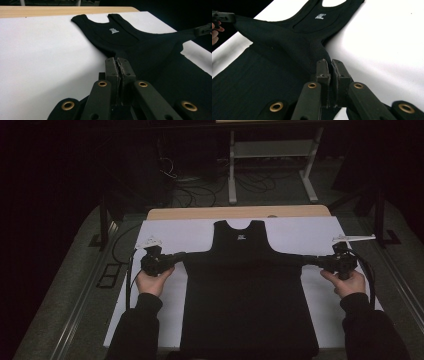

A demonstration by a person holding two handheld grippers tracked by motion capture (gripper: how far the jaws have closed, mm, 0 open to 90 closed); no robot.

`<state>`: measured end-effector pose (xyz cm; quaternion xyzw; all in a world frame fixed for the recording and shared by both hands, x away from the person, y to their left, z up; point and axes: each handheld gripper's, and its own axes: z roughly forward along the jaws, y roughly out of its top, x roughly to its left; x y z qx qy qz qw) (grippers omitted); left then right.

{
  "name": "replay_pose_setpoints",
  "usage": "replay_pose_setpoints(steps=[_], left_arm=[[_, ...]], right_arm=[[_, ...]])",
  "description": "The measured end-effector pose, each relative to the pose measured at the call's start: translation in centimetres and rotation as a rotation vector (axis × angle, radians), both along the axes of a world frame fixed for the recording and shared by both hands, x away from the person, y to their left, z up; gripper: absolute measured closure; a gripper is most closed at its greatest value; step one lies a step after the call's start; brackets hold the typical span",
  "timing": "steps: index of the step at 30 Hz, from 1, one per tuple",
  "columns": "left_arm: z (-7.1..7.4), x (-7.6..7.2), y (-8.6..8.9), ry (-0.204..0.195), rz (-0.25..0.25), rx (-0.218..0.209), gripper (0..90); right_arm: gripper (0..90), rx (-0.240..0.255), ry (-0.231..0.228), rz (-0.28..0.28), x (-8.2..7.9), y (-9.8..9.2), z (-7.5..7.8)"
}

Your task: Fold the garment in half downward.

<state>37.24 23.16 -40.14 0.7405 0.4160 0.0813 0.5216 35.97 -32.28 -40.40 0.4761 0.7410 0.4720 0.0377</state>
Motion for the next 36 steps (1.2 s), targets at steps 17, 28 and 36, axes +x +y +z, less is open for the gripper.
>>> replay_pose_setpoints(steps=[17, 28, 36], left_arm=[[0.0, -1.4, 0.3, 0.007, 0.007, -0.020, 86.6], [0.1, -2.0, 0.3, 0.008, 0.004, -0.023, 86.7], [0.1, -2.7, 0.4, 0.011, 0.005, -0.025, 86.7]], right_arm=[[83.5, 0.006, -0.005, 0.012, -1.2, 0.2, 0.2], [83.3, 0.011, -0.007, 0.007, -2.2, -0.2, 0.2], [83.3, 0.011, -0.005, 0.011, -2.9, -0.1, 0.3]])
